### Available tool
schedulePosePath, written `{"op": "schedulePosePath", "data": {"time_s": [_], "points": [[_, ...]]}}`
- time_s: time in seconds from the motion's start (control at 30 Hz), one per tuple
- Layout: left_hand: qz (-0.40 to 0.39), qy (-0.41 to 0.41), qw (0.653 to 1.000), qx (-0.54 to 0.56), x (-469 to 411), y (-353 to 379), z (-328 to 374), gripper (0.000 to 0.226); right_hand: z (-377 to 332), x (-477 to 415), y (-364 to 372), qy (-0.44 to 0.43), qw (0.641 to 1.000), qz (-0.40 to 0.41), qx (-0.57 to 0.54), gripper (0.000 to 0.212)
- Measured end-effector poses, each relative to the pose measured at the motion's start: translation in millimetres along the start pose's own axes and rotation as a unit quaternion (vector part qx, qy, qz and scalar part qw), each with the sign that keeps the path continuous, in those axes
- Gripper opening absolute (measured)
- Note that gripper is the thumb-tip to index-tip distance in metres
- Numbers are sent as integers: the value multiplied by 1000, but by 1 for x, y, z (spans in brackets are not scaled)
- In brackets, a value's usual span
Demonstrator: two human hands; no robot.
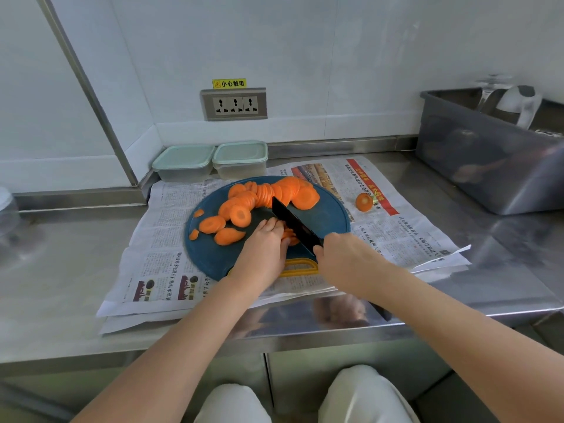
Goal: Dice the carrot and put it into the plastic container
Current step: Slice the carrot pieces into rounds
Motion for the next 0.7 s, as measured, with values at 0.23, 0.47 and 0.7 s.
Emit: {"op": "schedulePosePath", "data": {"time_s": [0.23, 0.47, 0.7], "points": [[26, -13, 998, 59, 5, -8, -2, 46, 18, 11, -2, 26, 994, -39, -98, 37], [52, -53, 993, 94, 10, -17, -7, 39, 14, 25, -10, 6, 996, -14, -85, 40], [66, -48, 992, 94, 10, -20, -8, 22, 5, 26, -9, 1, 999, -12, -39, 29]]}}
Point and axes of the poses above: each hand's wrist, its own x-axis away from the middle knuckle, its own y-axis out of the palm, z = x × y, the point moved 10 cm from there along -x, towards the middle knuckle, and after that the axes turned 5 degrees about x, right-handed, at the moved point
